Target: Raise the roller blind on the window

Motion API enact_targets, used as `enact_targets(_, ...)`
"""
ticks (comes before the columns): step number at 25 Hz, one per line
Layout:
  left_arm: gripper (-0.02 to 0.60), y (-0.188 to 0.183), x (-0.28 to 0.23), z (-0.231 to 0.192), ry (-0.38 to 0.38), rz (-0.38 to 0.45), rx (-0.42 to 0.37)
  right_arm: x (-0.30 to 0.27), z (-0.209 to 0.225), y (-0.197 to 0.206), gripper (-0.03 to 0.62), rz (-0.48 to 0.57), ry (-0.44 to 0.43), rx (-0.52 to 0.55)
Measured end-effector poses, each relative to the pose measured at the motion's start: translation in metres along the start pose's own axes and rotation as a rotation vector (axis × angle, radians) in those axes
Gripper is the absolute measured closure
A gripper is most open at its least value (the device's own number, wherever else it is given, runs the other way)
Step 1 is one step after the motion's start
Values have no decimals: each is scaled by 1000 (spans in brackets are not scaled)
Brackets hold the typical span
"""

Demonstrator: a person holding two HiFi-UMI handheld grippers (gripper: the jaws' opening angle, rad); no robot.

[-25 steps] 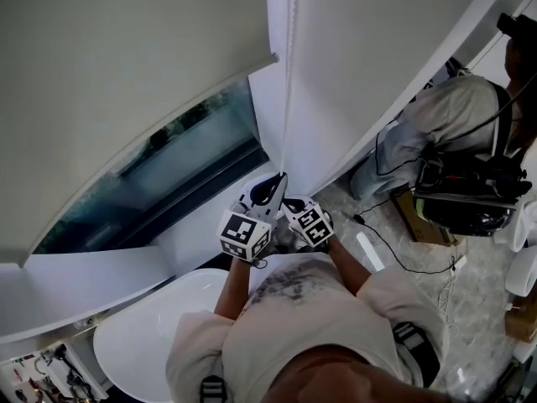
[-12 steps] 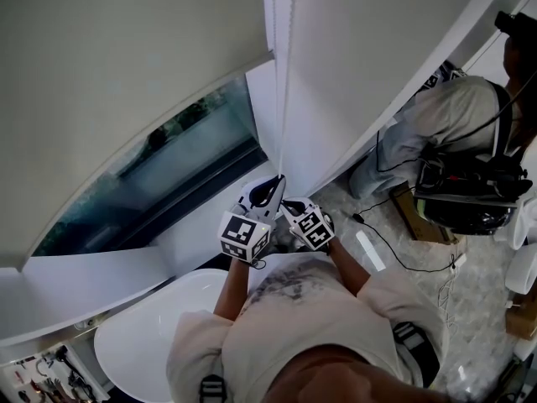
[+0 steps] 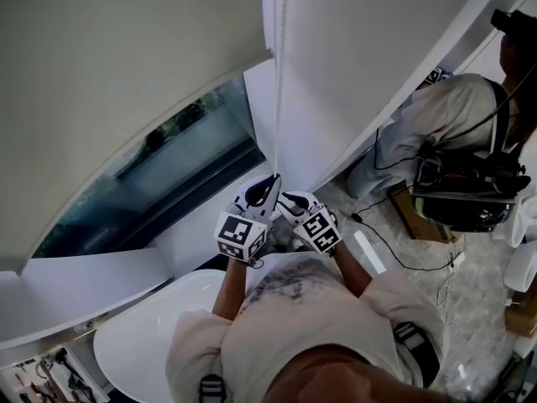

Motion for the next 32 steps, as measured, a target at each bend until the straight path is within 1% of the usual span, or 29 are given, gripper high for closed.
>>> enact_targets(5, 572, -2, 1, -2, -7, 7, -3, 39, 0, -55, 456, 114, 53, 11)
enact_targets(8, 572, -1, 1, -1, -5, 10, -5, 65, -2, -92, 456, 189, 70, 19)
enact_targets(12, 572, -2, 2, 0, -1, 13, -5, 94, -11, -140, 456, 306, 59, 44)
enact_targets(19, 572, -3, 0, 2, 3, 19, -9, 132, -33, -221, 456, 507, 16, 134)
enact_targets(23, 572, -2, -1, 4, 6, 20, -13, 137, -41, -249, 456, 559, 4, 166)
enact_targets(27, 572, -2, -1, 7, 9, 23, -15, 139, -40, -268, 461, 577, 5, 177)
enact_targets(30, 572, -2, -1, 9, 11, 28, -15, 138, -40, -276, 518, 585, 1, 158)
enact_targets(32, 572, -1, -1, 9, 11, 30, -14, 138, -40, -276, 531, 589, -21, 122)
Point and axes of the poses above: the fingertips, and each gripper's own axes: x backward along the fingers, z to its right, y out of its underside, the point moved 5 cm from there along x, backward along the fingers, and after that the axes turned 10 degrees about -x, right-handed, at the moved point
